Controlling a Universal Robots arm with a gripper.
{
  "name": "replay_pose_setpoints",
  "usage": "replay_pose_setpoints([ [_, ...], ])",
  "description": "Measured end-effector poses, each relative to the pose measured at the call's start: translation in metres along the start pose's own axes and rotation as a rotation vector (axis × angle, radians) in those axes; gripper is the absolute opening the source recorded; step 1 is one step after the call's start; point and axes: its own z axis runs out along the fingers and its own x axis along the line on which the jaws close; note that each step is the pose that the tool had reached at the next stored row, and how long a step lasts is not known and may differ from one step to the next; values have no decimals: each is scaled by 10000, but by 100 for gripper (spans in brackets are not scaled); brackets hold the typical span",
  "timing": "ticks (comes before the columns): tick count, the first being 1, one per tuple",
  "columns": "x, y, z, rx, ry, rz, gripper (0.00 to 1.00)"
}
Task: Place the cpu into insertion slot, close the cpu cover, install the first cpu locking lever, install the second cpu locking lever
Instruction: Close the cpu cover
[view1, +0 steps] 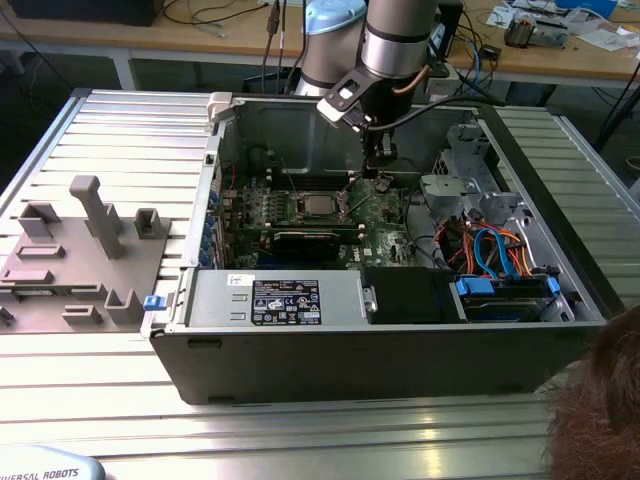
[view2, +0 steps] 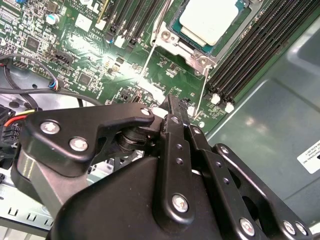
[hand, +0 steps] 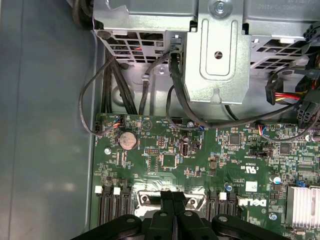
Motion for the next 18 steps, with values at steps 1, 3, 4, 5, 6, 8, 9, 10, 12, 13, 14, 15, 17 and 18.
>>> replay_pose_setpoints([
  [1, 0, 2, 0, 0, 0, 0, 11],
  [3, 0, 7, 1, 0, 0, 0, 11],
  [4, 0, 9, 2, 0, 0, 1, 11],
  [5, -1, 11, 2, 0, -1, 1, 11],
  [6, -1, 14, 2, 0, 0, 0, 11],
  [8, -1, 19, 3, 0, 0, 1, 11],
  [9, -1, 21, 4, 0, 0, 1, 11],
  [10, -1, 23, 4, 0, 0, 1, 11],
  [12, -1, 26, 5, 0, -1, 1, 11],
  [13, -2, 29, 5, 0, 0, 0, 11],
  [14, -2, 30, 6, 0, 0, 0, 11],
  [15, -2, 32, 6, 0, 0, 0, 11],
  [17, -2, 35, 7, 0, 0, 0, 11],
  [18, -2, 38, 8, 0, 0, 0, 11],
])
